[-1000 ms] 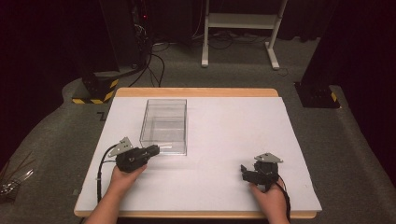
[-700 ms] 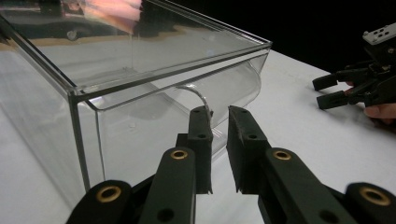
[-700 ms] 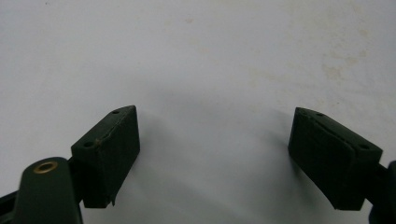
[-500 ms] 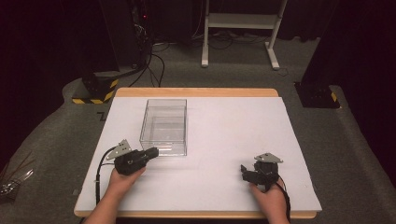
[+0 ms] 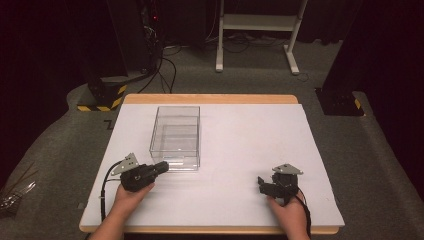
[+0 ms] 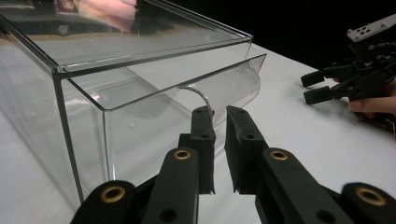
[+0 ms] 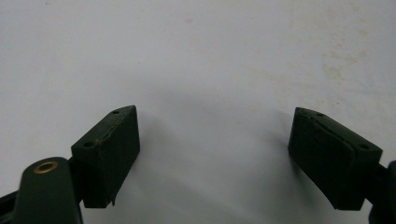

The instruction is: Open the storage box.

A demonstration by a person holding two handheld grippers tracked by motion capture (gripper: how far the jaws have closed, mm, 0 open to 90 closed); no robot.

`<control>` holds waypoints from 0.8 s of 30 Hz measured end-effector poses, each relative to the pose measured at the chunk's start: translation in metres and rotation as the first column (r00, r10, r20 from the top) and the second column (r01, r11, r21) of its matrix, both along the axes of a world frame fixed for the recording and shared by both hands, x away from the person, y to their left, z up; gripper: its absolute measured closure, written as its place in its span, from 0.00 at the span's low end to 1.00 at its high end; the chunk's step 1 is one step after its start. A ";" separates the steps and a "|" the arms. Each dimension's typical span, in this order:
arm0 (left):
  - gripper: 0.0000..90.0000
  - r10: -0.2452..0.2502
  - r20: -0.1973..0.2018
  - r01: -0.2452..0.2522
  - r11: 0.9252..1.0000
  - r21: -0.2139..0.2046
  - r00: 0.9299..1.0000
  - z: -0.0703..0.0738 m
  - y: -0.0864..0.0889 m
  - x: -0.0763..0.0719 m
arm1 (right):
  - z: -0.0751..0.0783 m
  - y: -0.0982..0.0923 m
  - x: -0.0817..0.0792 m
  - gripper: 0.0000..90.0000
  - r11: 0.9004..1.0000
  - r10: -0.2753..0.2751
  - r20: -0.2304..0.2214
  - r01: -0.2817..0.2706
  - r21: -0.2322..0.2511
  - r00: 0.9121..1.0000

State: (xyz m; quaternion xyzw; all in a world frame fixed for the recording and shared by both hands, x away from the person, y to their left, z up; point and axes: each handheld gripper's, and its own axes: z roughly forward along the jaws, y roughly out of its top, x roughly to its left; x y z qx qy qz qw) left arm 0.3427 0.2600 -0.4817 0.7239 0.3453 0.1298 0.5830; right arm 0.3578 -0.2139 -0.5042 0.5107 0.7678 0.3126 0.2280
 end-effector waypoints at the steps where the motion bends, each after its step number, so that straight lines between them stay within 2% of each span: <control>1: 0.91 0.001 0.003 -0.001 1.000 0.002 1.000 0.000 0.000 -0.001 | 0.000 0.000 0.000 0.19 1.000 0.000 0.000 0.000 0.000 1.000; 6: 0.91 -0.001 0.003 0.001 1.000 -0.014 1.000 -0.001 0.001 -0.005 | 0.000 0.000 0.000 0.19 1.000 0.000 0.000 0.000 0.000 1.000; 24: 0.92 -0.009 -0.004 0.009 1.000 -0.027 1.000 -0.002 0.001 -0.019 | 0.000 0.000 0.000 0.19 1.000 0.000 0.000 0.000 0.001 1.000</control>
